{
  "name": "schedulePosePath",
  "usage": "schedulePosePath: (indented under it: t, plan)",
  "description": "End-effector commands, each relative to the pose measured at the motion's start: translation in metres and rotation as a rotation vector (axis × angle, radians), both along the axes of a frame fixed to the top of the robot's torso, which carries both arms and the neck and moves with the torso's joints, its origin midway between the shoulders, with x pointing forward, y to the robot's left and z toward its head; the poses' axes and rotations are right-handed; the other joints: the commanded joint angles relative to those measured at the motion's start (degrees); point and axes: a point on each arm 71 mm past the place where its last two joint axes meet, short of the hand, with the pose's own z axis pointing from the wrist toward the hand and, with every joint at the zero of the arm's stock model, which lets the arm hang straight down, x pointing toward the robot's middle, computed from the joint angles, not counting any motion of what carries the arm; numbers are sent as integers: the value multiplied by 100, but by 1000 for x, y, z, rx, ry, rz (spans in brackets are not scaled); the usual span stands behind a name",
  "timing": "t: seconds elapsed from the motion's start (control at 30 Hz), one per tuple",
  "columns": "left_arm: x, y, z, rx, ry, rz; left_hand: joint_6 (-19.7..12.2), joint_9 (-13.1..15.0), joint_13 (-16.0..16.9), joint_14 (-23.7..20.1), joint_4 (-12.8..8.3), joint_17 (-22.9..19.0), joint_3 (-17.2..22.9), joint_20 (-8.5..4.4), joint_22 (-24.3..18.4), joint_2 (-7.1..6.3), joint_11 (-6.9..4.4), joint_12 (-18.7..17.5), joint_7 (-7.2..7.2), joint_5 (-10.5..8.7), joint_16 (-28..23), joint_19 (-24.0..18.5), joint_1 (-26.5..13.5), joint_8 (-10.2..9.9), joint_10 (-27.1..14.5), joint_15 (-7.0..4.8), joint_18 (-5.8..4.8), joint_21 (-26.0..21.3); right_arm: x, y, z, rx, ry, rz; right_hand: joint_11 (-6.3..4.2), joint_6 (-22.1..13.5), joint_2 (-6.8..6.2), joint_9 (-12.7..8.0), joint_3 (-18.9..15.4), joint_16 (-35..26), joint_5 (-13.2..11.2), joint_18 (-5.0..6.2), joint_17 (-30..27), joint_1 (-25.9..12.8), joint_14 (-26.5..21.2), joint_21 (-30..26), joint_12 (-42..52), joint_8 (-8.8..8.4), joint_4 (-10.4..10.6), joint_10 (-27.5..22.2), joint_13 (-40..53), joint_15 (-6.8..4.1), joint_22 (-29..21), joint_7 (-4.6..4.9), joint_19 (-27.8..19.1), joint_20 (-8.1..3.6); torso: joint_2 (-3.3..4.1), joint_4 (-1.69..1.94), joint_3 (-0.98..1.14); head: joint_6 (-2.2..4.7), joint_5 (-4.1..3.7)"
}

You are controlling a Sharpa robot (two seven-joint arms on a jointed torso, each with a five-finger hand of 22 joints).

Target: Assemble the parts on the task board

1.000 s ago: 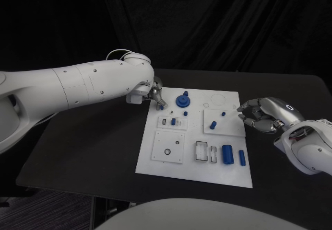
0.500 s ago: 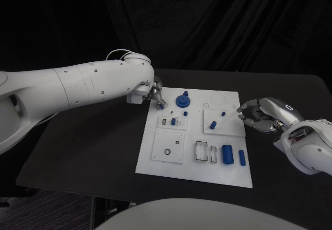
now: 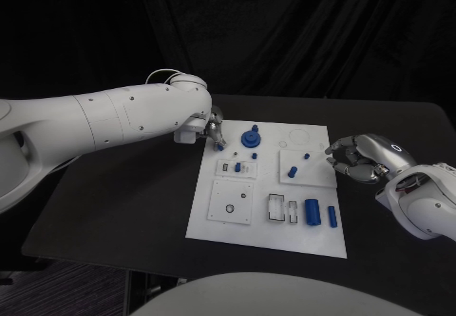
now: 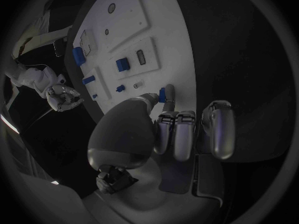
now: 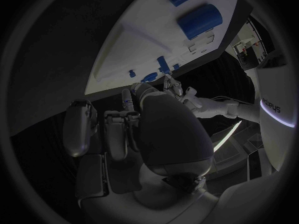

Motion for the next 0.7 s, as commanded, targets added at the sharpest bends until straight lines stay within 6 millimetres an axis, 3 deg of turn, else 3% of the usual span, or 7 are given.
schedulePosePath:
  t: [0.03,0.13,0.33,0.5,0.7]
  plan:
    - [-1,-2,-1,-10,-5,-1,-16,215,1498,615,-136,1509,549,-48,1135,-211,-15,20,-42,-19,14,0,-178,98,561,24,24,-17,1,-1,0,-9,9,-15,39,49,27,-7,25,-41,23,4,1430,-26,572,-45,-35,9,7,345,1157,52,1088,10,39,10,-8,2,0,0,11]
    - [-1,-2,-1,-12,-8,1,-34,370,1498,615,-297,1509,962,-41,1137,-326,-17,20,-47,-2,14,4,-387,164,561,14,21,-12,1,-1,0,-10,11,-16,38,47,27,-9,26,-48,23,7,1423,-24,570,-60,-38,6,6,342,1153,53,1084,10,32,10,-8,-2,-3,0,18]
    - [-2,1,1,-31,-36,18,-36,515,1498,615,-521,1509,1283,-49,1136,-423,-31,20,-53,11,14,6,-546,237,561,3,22,-15,1,-2,-1,-14,16,-20,37,42,28,-12,30,-53,24,8,1417,-21,568,-68,-41,2,4,339,1149,53,1082,10,29,11,-12,8,-1,0,24]
    - [-9,3,3,-74,-87,39,15,648,1498,615,-703,1509,1476,-65,1145,-489,-57,20,-80,-16,14,32,-689,342,561,-18,15,18,1,-3,-1,-16,20,-25,36,39,30,-15,33,-57,25,10,1413,-19,567,-76,-46,-1,3,334,1144,53,1079,10,25,12,-11,9,0,0,30]
    - [-19,6,6,-108,-116,46,29,692,1498,615,-768,1509,1548,-78,1147,-508,-71,20,-92,-1,14,43,-748,377,561,-34,14,27,1,-4,-1,-18,20,-29,34,30,30,-21,37,-61,24,12,1409,-16,566,-85,-52,-8,1,328,1137,53,1077,12,21,12,-8,8,-2,0,62]
